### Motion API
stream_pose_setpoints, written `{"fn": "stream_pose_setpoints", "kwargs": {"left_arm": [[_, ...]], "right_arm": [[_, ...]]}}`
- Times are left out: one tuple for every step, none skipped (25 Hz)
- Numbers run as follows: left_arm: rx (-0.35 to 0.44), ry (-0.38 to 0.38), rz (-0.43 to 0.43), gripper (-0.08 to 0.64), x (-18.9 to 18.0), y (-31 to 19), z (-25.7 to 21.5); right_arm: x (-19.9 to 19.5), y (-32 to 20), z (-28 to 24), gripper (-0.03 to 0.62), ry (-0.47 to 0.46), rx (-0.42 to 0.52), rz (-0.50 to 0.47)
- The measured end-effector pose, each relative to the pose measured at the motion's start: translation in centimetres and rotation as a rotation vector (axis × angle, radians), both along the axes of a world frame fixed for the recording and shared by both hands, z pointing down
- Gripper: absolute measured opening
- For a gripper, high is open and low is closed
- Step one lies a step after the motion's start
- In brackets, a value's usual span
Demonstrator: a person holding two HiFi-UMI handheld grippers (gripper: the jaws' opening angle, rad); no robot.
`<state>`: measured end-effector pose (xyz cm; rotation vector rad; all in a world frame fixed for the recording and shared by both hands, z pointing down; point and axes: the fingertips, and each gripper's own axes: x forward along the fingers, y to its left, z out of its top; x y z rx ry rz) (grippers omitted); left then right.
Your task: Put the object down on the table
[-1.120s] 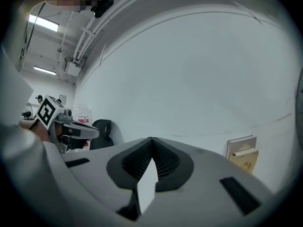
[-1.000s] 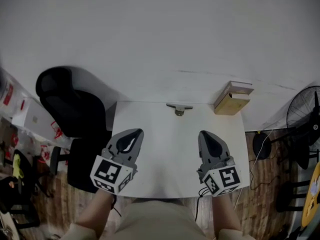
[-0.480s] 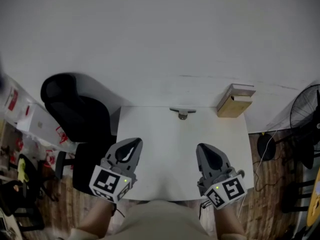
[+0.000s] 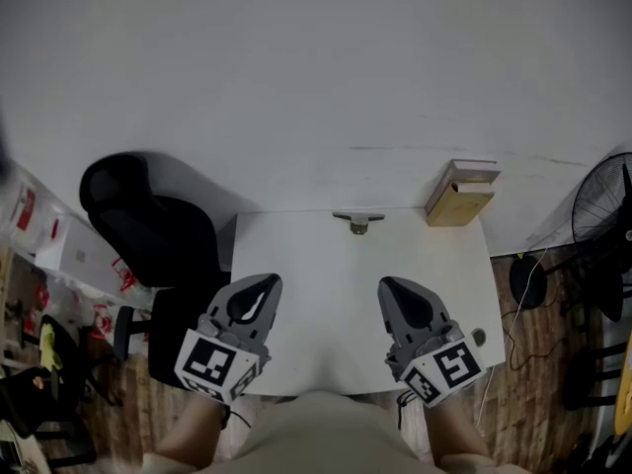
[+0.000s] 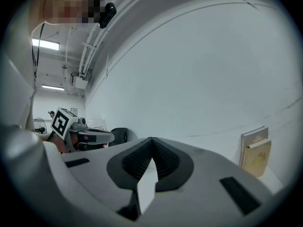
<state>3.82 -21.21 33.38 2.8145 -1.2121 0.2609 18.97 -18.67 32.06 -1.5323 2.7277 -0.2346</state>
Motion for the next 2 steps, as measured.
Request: {"fn": "stream_pose_setpoints", "kwargs": {"left_arm": [[0.004, 0.0, 0.0, 0.021, -0.07, 0.04, -0.08], [0.008, 0.0, 0.0, 0.021, -0.15, 0.07, -0.17]], "right_arm": [[-0.08, 0.11, -0.05, 0.021, -0.001, 0.0, -0.002], [-0.16, 0.22, -0.09, 0.021, -0.002, 0.0, -0.004]]}}
